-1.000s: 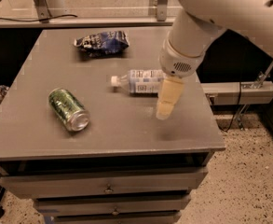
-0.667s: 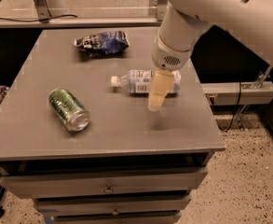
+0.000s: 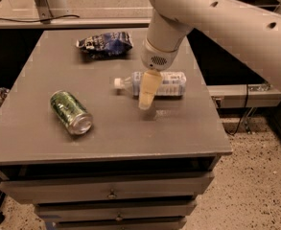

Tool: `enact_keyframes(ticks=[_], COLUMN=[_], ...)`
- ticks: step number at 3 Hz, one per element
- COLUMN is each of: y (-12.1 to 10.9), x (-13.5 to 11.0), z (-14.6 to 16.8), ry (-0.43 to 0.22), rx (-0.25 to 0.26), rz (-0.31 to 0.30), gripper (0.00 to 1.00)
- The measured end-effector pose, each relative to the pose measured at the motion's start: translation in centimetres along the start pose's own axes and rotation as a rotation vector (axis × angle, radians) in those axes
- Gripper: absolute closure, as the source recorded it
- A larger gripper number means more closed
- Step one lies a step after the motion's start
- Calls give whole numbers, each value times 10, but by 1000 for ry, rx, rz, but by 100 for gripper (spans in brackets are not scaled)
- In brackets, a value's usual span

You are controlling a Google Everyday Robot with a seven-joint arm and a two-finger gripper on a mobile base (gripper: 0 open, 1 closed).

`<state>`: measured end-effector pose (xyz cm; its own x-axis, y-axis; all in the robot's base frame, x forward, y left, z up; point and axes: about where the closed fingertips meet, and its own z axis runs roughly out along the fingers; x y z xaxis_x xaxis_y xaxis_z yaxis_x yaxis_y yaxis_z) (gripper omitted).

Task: Place blue plastic bottle upright

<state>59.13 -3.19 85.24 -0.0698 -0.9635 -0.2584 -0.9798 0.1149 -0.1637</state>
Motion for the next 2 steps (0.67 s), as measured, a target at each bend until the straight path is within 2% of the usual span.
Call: enact_keyframes(ticks=[1, 2], y=[-8, -16], x=[-10, -11], z=[17, 22], ry=[1, 4], rx=[-17, -21], rz=[10, 44], gripper=[0, 17])
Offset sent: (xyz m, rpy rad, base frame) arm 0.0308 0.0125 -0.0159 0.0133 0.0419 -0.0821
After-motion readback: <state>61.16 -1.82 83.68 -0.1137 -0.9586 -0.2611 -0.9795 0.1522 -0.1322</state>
